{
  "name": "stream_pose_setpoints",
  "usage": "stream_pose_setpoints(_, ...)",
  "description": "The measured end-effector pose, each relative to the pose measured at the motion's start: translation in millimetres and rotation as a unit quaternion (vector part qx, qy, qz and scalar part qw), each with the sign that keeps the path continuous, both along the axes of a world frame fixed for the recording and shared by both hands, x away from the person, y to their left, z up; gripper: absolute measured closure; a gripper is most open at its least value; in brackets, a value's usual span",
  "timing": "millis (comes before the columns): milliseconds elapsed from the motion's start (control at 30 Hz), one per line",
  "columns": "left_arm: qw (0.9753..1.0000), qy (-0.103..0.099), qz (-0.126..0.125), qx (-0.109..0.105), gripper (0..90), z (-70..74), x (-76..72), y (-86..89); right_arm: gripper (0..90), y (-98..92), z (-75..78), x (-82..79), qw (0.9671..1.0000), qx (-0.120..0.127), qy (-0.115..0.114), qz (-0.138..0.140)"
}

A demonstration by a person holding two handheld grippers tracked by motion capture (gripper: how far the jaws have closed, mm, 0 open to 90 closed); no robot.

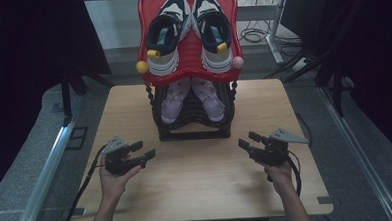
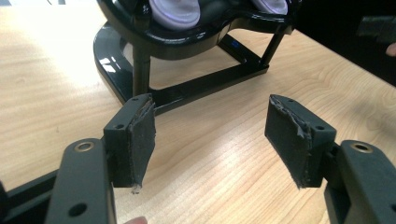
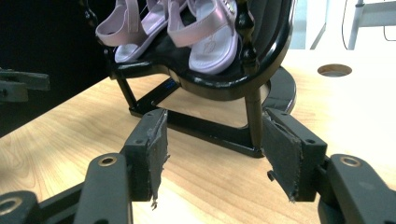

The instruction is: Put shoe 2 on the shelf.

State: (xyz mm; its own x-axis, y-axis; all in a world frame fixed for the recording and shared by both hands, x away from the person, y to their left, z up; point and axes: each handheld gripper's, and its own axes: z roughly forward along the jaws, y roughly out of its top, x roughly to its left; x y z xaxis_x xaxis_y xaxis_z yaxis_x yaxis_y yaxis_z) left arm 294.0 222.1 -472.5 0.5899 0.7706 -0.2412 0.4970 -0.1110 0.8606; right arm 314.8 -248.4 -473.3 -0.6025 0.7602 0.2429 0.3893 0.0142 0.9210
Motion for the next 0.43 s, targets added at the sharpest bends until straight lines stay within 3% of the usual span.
stream_pose_setpoints(233,0.9999,0.003,0.005,-0.009,34.0,-1.9,-1.9,4.7,41.7,1.3,-3.0,-3.1,1.0,0.001,-0.003,0.003)
stream_pose_setpoints(433,1.0,0.001,0.007,-0.001,33.9,-3.7,-6.9,6.0,39.7,1.0,-2.8,-6.2,1.0,0.003,-0.007,0.002)
